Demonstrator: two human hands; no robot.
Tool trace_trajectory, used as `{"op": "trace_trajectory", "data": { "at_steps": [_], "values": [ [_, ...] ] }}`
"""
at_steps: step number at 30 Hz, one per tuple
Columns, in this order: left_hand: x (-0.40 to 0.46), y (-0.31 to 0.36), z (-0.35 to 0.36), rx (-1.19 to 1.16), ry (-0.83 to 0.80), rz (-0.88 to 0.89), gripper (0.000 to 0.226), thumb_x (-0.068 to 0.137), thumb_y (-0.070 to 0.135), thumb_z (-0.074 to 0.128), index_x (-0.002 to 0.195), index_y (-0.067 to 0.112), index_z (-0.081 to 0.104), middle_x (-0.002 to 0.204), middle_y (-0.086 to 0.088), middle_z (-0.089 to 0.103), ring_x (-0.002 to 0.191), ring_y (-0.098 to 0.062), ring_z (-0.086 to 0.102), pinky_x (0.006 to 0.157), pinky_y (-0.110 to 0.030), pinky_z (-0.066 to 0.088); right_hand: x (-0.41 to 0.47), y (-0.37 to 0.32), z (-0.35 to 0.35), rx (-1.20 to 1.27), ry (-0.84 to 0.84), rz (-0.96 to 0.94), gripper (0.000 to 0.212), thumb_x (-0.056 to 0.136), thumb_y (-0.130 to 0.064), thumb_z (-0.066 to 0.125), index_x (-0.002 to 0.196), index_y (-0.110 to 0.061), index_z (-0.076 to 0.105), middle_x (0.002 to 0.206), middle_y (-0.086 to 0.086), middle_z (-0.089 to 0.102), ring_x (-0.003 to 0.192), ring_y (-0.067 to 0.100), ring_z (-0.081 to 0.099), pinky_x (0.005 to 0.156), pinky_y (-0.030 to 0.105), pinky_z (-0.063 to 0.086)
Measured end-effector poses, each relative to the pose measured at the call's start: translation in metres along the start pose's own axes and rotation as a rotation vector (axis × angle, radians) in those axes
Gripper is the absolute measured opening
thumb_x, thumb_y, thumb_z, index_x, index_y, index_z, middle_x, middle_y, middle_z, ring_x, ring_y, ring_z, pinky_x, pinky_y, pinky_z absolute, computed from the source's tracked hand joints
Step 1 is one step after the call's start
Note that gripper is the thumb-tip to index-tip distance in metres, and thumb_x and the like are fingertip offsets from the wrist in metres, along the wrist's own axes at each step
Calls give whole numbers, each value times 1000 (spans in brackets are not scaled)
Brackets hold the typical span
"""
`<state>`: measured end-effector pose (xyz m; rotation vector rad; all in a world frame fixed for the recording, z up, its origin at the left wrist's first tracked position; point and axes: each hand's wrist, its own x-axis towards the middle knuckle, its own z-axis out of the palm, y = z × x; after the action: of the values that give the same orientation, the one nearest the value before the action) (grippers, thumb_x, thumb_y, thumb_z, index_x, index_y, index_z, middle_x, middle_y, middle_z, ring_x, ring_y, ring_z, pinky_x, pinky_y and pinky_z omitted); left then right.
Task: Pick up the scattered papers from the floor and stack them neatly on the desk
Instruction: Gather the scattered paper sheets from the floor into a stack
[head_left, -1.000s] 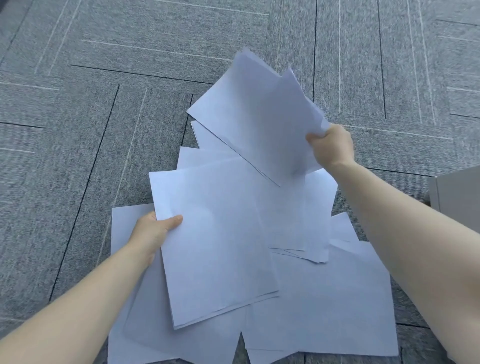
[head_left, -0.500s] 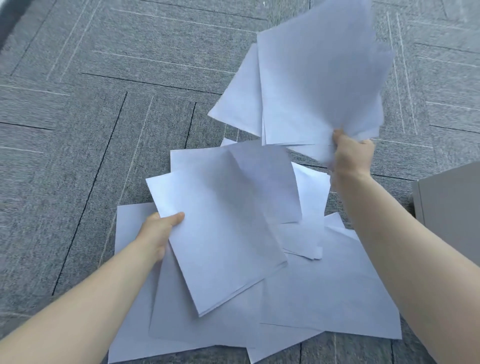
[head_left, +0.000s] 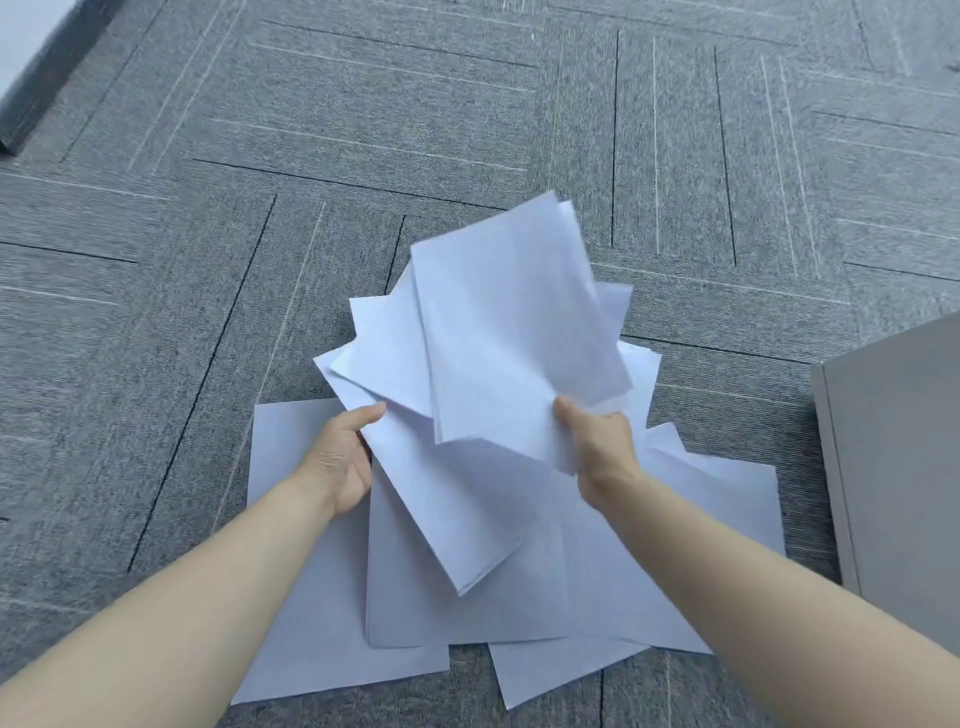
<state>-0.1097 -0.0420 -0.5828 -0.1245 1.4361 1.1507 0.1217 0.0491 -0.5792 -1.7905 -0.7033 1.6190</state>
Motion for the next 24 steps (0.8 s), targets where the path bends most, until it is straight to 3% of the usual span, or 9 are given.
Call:
{"op": "trace_trajectory", "data": {
  "at_steps": [4,8,11,13,15,17,19,22,24],
  "values": [
    [-1,-2,6,-57,-50,38,37,89,17,61,125,12,62,120,-9,70,112,-23,65,101,-42,47,-19,33,-3,-161,-158,126,28,73,-13,78,100,-6,72,93,6,76,87,28,71,81,45,58],
    [2,-7,-3,54,94,19,39,78,10,73,116,7,66,115,-13,70,104,-30,67,98,-49,48,-36,44,-13,-265,-398,158,20,84,0,68,95,-17,70,87,2,76,73,20,71,68,36,55],
    [7,-15,-11,146,202,37,33,78,-1,71,110,1,65,113,-17,68,92,-30,66,90,-45,51,-38,37,-21,-501,-539,197,7,85,-19,72,87,-13,69,71,0,73,55,17,67,52,26,50],
    [9,-18,-18,177,247,53,29,79,-5,68,108,1,64,110,-18,67,85,-29,65,85,-45,51,-24,27,-26,-579,-443,195,28,87,-39,67,86,-11,65,74,8,66,47,22,61,46,25,45],
    [8,-17,-27,196,269,70,28,80,-5,67,107,2,64,108,-17,67,84,-30,65,86,-47,52,-5,13,-30,-578,-274,94,33,92,-44,58,85,-12,62,76,8,62,45,21,55,45,26,44],
    [9,-15,-39,216,287,83,29,79,-5,67,108,1,64,109,-18,67,89,-32,65,90,-51,51,16,-2,-37,-785,-102,-103,28,90,-42,58,96,-15,63,80,2,64,65,23,62,63,35,51],
    [10,-14,-47,228,298,87,31,78,-4,68,108,1,65,109,-19,68,91,-34,66,91,-53,51,33,-16,-38,-1006,20,-235,36,89,-39,58,119,-19,59,98,-1,62,97,25,63,82,37,48],
    [8,-16,-49,228,292,90,29,78,-4,68,106,1,65,107,-19,68,91,-34,66,90,-51,52,48,-27,-24,-1091,88,-297,58,87,-46,60,135,-17,48,127,5,58,119,27,56,91,40,45],
    [7,-17,-48,214,282,93,28,78,-3,68,105,0,65,106,-19,68,90,-34,66,89,-51,52,53,-29,-9,-1151,124,-278,65,84,-52,64,132,-12,48,130,9,57,120,29,56,89,40,45]
  ]
}}
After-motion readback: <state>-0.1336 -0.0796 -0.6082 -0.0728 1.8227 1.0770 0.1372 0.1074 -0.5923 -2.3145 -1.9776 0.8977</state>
